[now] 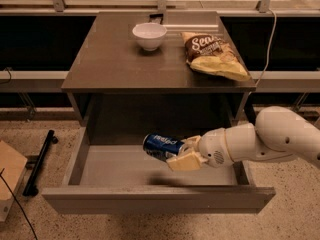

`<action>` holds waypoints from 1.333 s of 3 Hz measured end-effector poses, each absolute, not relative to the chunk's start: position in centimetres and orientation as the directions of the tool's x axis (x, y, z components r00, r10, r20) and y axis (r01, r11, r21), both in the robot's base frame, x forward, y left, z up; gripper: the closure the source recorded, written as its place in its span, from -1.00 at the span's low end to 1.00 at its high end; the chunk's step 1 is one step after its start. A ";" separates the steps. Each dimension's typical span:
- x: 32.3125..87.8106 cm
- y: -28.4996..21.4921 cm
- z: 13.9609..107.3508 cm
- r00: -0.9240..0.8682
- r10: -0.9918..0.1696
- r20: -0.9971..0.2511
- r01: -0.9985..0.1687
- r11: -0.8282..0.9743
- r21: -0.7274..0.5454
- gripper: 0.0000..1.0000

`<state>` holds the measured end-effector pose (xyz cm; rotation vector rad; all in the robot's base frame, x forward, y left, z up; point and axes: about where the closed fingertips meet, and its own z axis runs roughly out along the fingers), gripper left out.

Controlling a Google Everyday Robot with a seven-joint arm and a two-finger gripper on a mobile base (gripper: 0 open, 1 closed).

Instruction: Place pepsi can into top drawer

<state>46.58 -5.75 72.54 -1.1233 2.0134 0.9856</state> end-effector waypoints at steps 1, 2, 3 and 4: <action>46.8 -5.8 70.4 -0.485 -0.403 -0.776 -0.857 0.396 0.330 1.00; 47.5 -5.6 68.4 -0.527 -0.391 -0.754 -0.828 0.436 0.353 0.65; 49.1 -5.6 66.6 -0.566 -0.390 -0.726 -0.795 0.489 0.358 0.01; 50.1 -5.6 65.8 -0.589 -0.389 -0.708 -0.775 0.521 0.358 -0.47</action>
Offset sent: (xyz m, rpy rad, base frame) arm 0.0176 -0.0007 -0.0671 -0.0363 0.1042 -0.1466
